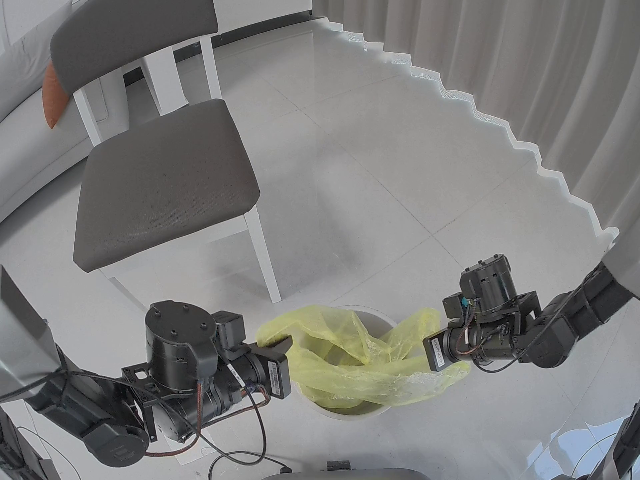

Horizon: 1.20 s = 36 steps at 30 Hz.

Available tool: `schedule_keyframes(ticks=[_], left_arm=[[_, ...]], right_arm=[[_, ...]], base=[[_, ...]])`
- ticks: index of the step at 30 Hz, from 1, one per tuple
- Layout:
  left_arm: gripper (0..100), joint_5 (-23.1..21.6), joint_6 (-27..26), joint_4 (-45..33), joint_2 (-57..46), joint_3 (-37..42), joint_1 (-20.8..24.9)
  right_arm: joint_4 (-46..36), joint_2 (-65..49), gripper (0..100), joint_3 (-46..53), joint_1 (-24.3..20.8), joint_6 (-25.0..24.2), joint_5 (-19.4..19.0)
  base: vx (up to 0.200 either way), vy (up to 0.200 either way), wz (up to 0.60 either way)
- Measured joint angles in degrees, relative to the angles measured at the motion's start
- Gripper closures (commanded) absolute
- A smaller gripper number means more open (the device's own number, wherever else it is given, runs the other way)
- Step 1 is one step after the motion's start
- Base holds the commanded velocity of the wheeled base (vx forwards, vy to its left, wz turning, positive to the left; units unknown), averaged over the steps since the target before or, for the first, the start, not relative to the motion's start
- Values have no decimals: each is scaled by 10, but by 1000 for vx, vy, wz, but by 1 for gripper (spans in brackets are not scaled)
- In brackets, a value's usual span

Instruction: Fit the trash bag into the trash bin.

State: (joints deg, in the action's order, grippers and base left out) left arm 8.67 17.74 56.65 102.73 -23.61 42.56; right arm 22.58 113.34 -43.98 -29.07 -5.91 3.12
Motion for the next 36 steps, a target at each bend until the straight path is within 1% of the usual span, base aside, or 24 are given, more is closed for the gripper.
schedule_keyframes(ticks=[4,8,12,14,18,20,24,28,31,36], left_arm=[[100,-14,-5,82,33,9,-22],[100,-25,-12,122,71,27,-39],[100,-40,-13,161,95,56,-44],[100,-47,-12,196,108,70,-46],[100,-57,-13,278,135,101,-50],[100,-62,-14,305,151,117,-51],[100,-70,-14,321,181,138,-53],[100,-74,-14,323,209,139,-51],[100,-78,-15,324,231,122,-48],[100,-79,-15,324,265,94,-47]], right_arm=[[39,36,100,-11,6,0,0],[56,66,100,-21,12,0,0],[64,80,100,-15,13,0,0],[83,85,100,-8,14,-2,-1],[151,90,100,25,21,-11,-10],[210,92,100,53,25,-17,-20],[307,104,100,103,29,-22,-29],[378,127,100,142,30,-24,-33],[402,148,100,165,28,-24,-37],[408,170,100,179,26,-24,-40]], base=[[0,0,0],[0,0,0],[0,0,0],[0,0,0],[0,0,0],[0,0,0],[0,0,0],[0,0,0],[0,0,0],[0,0,0]])
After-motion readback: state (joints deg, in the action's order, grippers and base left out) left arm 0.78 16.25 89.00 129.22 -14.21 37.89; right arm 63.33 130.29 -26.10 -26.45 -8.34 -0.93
